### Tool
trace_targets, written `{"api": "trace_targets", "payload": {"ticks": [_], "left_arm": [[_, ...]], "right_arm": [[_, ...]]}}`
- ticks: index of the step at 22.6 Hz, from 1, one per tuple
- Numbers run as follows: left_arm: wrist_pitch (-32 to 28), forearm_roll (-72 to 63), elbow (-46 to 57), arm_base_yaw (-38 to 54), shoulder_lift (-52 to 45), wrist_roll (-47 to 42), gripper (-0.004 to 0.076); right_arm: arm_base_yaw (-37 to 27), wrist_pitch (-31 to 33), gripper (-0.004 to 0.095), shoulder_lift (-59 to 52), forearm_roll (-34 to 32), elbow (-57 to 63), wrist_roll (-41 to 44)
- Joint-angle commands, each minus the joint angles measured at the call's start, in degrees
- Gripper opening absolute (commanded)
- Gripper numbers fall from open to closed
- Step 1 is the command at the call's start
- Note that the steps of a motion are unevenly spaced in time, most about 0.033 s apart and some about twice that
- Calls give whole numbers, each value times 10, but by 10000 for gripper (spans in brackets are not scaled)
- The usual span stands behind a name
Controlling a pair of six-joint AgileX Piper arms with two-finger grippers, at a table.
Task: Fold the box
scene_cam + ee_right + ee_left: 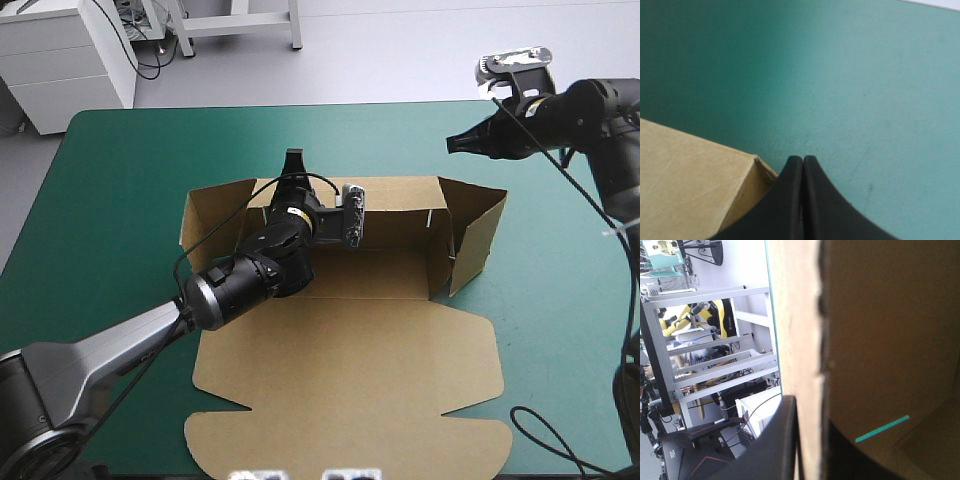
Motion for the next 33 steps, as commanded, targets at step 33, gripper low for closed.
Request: {"api": "trace_targets", "payload": {"ticks": [33], "left_arm": [[25,-24,-4,-7,-13,-31,-8]], "right_arm": [[-9,-139,-19,-83,130,310,-95]]}}
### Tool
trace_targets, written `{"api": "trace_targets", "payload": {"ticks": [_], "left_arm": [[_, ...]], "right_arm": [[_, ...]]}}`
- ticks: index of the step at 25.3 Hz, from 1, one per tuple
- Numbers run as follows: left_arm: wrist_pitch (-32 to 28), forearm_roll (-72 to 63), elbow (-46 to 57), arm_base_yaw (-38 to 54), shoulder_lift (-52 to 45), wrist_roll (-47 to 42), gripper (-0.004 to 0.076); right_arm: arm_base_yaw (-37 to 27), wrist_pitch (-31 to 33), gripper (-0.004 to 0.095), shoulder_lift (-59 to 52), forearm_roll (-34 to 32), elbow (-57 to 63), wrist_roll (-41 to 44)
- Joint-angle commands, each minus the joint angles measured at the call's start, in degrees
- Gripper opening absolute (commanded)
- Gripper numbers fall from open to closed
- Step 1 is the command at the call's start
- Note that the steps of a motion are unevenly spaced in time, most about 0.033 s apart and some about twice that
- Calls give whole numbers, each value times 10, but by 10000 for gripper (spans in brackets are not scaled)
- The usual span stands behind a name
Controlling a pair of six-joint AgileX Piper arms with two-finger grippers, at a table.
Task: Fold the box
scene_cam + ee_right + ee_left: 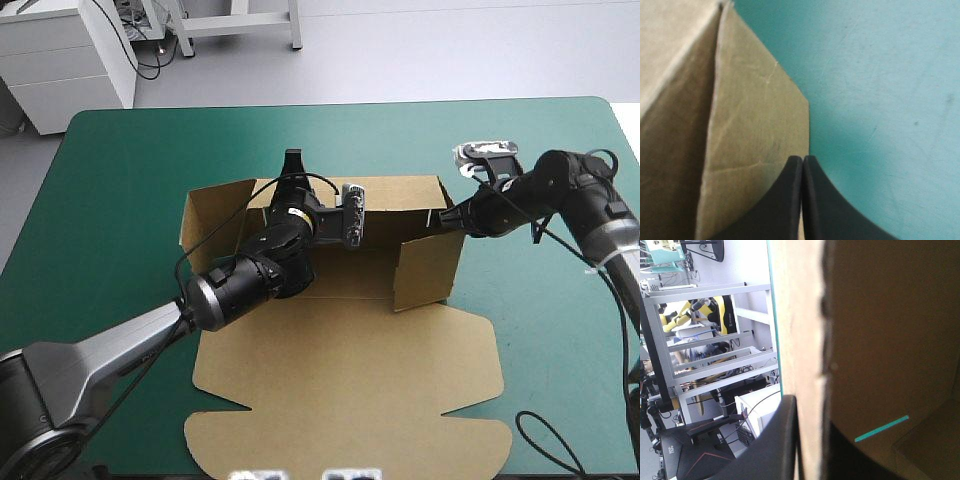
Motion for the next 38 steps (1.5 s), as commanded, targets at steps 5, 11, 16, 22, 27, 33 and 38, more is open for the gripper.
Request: {"api": "trace_targets", "payload": {"ticks": [5,11,16,22,27,33,38], "left_arm": [[19,-35,-4,-5,-14,-10,-8],[26,-64,-4,-8,-13,17,-8],[37,-65,-3,-16,-9,21,-8],[66,-79,-3,-22,4,57,-8],[66,-80,-3,-22,7,57,-8],[64,-98,-3,-22,7,69,-8],[60,-108,-3,-22,7,83,-8]], "right_arm": [[-6,-238,-19,-138,163,198,-242],[-6,-309,22,-194,329,322,-484],[-6,-280,282,-194,363,336,-527],[-6,-255,486,-194,361,336,-540],[-6,-212,486,-194,362,336,-554],[-4,-238,516,-193,401,336,-596],[-4,-271,644,-186,468,336,-659]]}}
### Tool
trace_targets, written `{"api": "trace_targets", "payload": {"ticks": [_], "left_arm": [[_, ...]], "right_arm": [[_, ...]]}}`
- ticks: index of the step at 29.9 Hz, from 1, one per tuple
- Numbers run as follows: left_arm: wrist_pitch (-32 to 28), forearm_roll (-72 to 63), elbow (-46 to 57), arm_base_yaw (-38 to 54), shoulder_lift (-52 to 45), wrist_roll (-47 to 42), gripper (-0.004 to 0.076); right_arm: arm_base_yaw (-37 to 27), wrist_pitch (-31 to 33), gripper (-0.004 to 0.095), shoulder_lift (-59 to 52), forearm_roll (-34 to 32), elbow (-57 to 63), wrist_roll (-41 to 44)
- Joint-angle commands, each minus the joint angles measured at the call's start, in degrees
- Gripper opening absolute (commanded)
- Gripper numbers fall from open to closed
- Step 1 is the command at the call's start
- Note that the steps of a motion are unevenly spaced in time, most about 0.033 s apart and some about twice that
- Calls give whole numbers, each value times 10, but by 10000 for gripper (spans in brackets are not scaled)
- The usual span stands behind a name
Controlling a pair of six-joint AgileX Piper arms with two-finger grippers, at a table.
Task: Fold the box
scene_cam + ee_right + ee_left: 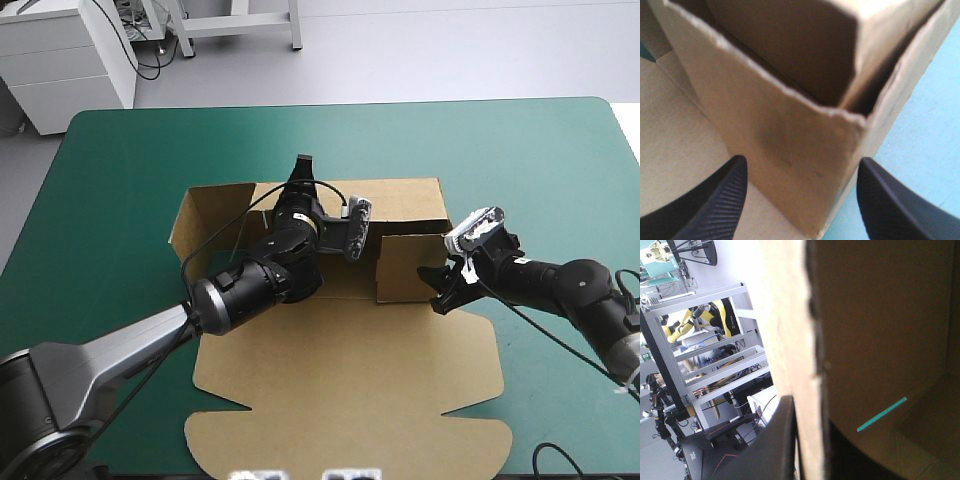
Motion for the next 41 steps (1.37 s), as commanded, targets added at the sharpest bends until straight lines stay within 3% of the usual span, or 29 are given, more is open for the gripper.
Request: {"api": "trace_targets", "payload": {"ticks": [1,9,16,21,24,30,41], "left_arm": [[24,-94,2,-4,-5,2,-8],[14,-120,2,-6,-5,13,-8],[19,-131,2,-10,8,35,-8],[7,-137,2,-12,9,30,-8],[4,-149,2,-12,9,30,-8],[7,-157,2,-12,9,28,-8],[11,-160,2,-12,8,26,-8]], "right_arm": [[-1,-33,646,-6,57,-14,-34],[-1,-35,646,14,59,-14,-39],[-1,-35,645,32,151,-14,-115],[-1,-30,600,47,151,-15,-113],[-1,-10,487,53,150,-15,-113],[-1,22,0,53,122,-19,-113],[-1,45,-18,53,120,-20,-112]]}}
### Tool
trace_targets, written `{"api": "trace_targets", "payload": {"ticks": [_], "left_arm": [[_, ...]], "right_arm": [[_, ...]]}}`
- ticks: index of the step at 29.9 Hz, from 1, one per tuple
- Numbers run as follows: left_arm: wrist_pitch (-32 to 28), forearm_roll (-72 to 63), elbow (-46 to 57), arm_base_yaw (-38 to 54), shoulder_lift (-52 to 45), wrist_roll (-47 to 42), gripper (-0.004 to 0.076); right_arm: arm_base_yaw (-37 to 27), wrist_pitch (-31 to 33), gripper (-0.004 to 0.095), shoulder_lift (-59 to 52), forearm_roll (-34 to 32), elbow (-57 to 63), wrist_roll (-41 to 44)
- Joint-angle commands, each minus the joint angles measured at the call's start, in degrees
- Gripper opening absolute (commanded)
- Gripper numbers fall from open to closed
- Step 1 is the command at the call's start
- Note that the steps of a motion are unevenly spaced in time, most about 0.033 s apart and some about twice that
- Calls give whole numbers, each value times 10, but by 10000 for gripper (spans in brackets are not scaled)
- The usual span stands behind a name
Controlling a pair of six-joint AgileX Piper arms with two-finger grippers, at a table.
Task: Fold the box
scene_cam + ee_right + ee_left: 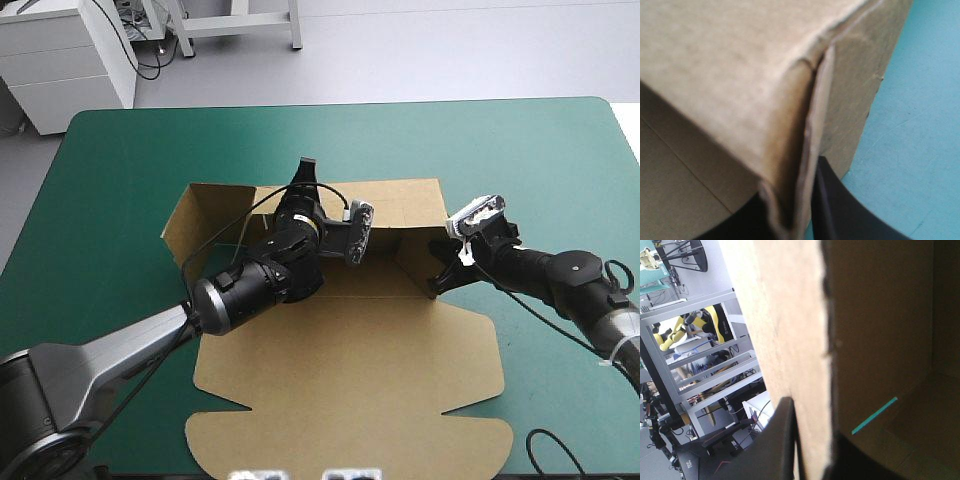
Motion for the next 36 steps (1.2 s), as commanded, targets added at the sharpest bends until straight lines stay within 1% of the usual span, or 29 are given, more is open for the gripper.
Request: {"api": "trace_targets", "payload": {"ticks": [1,5,7,8,10,12,15,17,18,26,32,34,36], "left_arm": [[5,-128,6,-8,2,-10,-8],[12,-128,6,-11,-1,-19,2],[14,-128,6,-18,-9,-18,38],[14,-129,6,-22,-14,-16,73],[14,-130,6,-32,-23,-16,158],[14,-138,6,-45,-34,-16,284],[14,-140,6,-64,-50,-40,482],[14,-137,6,-73,-57,-57,564],[15,-136,6,-78,-62,-63,589],[31,-135,6,-117,-101,-84,594],[33,-119,6,-172,-136,-95,594],[42,-100,5,-197,-146,-100,589],[63,-83,-9,-216,-149,-110,565]], "right_arm": [[3,83,-17,-12,10,-13,-5],[3,56,-15,-12,2,-13,34],[3,55,-15,-12,-8,-13,38],[3,55,-15,-12,-10,-13,40],[3,54,-15,-12,-10,-13,40],[3,50,-15,-12,-10,-13,50],[3,49,-15,-12,-10,-13,54],[3,46,-15,-12,-10,-13,54],[3,46,-15,-12,-10,-13,54],[3,34,-15,-12,-10,-13,59],[3,21,-15,-12,-10,-13,59],[3,19,-15,-12,-10,-13,59],[3,18,-15,-12,-10,-13,59]]}}
